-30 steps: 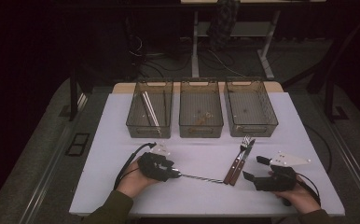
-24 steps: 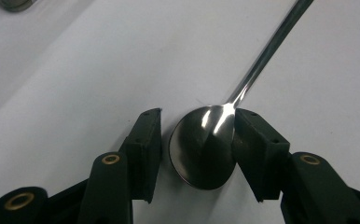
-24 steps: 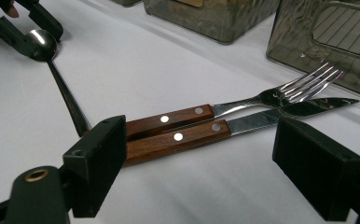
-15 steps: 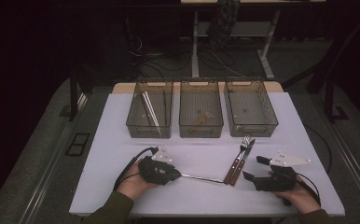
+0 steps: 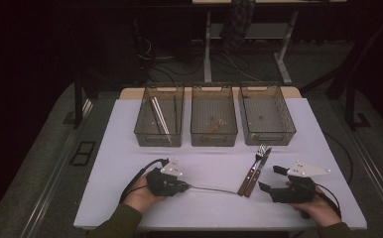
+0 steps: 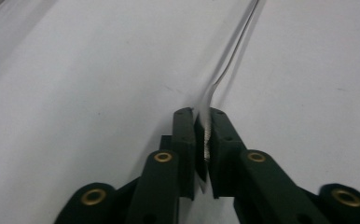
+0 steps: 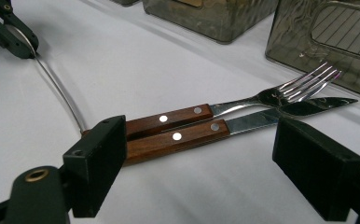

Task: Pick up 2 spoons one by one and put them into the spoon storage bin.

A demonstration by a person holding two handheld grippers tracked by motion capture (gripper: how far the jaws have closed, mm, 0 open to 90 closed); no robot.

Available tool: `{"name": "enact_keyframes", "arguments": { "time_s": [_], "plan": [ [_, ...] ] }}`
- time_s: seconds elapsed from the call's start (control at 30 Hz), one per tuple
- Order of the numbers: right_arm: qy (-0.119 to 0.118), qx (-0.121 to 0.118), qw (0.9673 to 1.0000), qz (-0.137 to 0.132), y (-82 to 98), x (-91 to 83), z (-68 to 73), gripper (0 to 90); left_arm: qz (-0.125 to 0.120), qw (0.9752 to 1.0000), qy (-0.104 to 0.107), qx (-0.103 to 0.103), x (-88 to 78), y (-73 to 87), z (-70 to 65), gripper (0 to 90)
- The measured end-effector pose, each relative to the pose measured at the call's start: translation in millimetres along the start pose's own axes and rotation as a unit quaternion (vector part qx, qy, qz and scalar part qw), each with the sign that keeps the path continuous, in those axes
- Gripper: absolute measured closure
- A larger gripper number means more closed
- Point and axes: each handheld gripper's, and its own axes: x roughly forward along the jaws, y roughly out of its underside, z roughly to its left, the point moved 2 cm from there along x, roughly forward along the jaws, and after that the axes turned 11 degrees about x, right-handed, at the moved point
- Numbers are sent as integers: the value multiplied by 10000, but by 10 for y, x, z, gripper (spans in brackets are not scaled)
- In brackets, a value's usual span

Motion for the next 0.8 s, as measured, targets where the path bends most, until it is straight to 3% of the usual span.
{"name": "enact_keyframes", "arguments": {
  "time_s": [0.53, 0.8],
  "plan": [
    [7, -38, 10000, 24, 4, 13, 1, 175, -46, 9999, 87, -115, -4, 2, 28, 838],
    [1, -115, 9999, 62, 9, 29, 13, 175, -450, 9984, -14, -342, -98, -24, 86, 839]
  ]
}}
